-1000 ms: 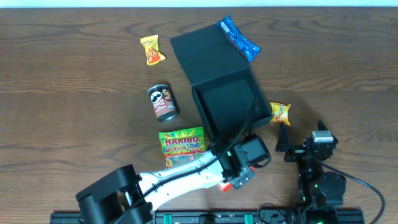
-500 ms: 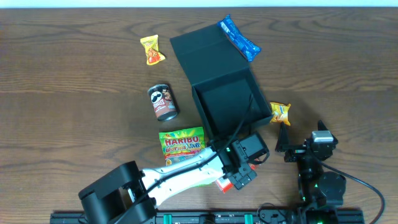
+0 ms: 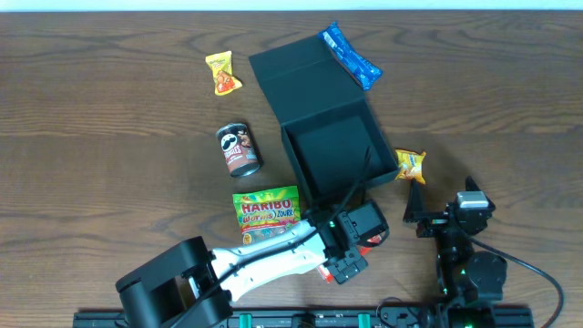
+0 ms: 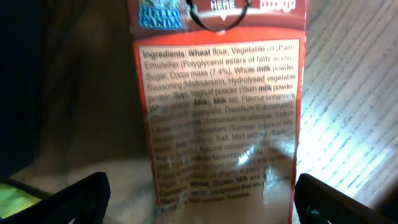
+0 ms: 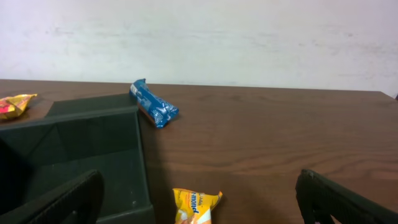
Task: Pack container
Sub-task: 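Grasp the red Hello Panda box with the left gripper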
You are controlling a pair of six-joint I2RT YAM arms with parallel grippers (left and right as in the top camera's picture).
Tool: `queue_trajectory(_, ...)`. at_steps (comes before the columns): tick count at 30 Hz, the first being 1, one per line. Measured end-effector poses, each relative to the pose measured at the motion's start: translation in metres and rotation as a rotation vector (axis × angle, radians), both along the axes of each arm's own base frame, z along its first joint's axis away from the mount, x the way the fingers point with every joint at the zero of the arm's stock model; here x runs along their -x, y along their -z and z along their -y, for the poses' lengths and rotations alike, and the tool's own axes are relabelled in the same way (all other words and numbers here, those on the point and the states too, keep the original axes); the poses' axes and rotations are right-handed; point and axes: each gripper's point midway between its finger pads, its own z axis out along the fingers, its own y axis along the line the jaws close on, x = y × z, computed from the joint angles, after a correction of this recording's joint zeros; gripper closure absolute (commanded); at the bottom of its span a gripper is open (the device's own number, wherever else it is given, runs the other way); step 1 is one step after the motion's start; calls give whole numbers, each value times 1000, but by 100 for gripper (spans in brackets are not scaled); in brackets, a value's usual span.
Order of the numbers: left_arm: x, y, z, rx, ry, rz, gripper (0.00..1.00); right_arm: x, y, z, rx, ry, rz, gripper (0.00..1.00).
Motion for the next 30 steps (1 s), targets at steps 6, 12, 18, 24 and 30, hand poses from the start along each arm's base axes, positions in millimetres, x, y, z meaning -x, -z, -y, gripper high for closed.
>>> queue_trajectory(6,-4,-2,7,28,1,23,4,0,0,0,0,0,0,1)
queue_trajectory(12,-4,11,11,18,-1,16,5,0,0,0,0,0,0,1)
queue_trajectory(18,-2,22,10,-5,2,6,5,0,0,0,0,0,0,1)
queue_trajectory(24,-4,26,13,2,1,13,1,0,0,0,0,0,0,1)
queue_trajectory(30,-5,26,14,2,1,16,16,0,0,0,0,0,0,1)
